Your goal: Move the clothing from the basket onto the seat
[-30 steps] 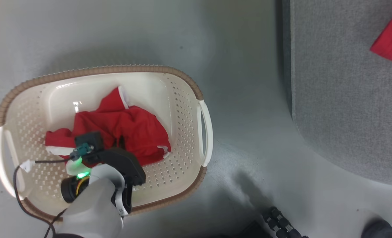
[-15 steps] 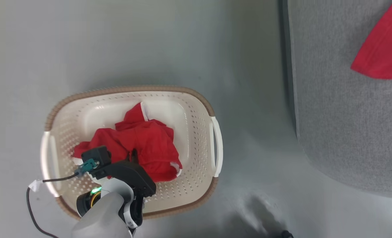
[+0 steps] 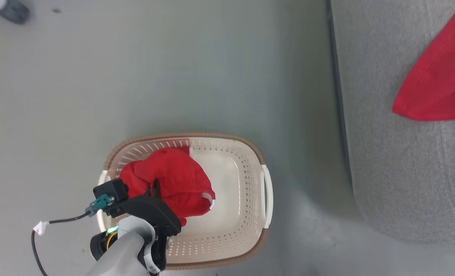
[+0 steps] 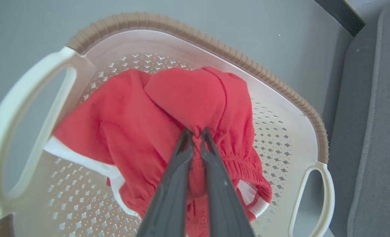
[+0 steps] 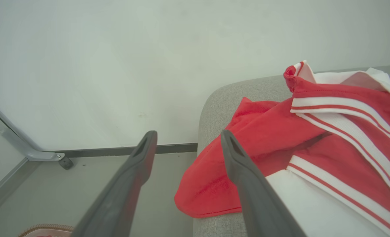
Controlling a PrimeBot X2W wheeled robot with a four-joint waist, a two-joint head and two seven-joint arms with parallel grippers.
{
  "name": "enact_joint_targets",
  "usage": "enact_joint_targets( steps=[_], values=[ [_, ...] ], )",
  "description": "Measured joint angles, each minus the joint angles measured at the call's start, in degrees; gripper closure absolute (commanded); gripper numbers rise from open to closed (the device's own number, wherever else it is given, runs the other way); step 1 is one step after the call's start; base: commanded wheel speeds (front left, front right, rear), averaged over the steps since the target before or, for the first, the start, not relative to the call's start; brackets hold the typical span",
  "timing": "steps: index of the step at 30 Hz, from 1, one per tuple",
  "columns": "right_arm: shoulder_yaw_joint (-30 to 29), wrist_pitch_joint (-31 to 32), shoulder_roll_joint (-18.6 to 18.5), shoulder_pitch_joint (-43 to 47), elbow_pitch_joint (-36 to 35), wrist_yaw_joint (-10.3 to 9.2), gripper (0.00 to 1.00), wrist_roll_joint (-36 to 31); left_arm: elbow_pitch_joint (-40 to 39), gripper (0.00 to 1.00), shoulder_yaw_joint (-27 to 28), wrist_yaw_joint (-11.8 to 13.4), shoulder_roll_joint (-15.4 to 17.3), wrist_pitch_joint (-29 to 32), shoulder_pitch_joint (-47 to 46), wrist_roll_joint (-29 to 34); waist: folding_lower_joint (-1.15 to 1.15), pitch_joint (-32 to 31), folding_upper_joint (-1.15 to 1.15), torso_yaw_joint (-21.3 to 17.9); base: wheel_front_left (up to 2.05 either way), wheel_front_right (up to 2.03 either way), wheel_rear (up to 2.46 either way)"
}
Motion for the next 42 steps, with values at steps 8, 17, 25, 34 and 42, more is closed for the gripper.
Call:
enact_joint_targets(
  steps=[8,17,25,34,42],
  values=[
    [1.44,0.00,2.52,1.86,2.43,0.00,0.00,-1.82,-1.76,1.00,6.00,0.00,-0.10,0.00,2.84,6.42,0.00,-6.90,0.00,2.15,0.00,0.00,0.00],
    [5.12,0.00,6.20,3.94,5.08,0.00,0.00,-4.49,-6.59,1.00,14.77,0.00,-0.24,0.00,7.89,20.58,0.00,-15.57,0.00,4.74,0.00,0.00,0.00],
    [8.96,0.00,9.50,5.23,6.80,0.00,0.00,-7.16,-16.00,1.00,22.08,0.00,-0.35,0.00,12.34,36.31,0.00,-22.47,0.00,6.54,0.00,0.00,0.00],
    [12.73,0.01,12.02,6.43,7.69,0.00,0.00,-9.89,-34.49,1.00,27.73,0.00,-0.32,0.00,19.60,50.54,0.00,-28.87,-0.01,8.12,0.00,0.00,0.00],
    [14.56,0.00,12.84,7.48,8.26,0.00,0.00,-10.70,-51.75,1.00,25.08,0.00,-0.08,-0.01,23.09,56.12,0.00,-31.73,0.00,9.68,0.00,0.00,0.00]
  ],
)
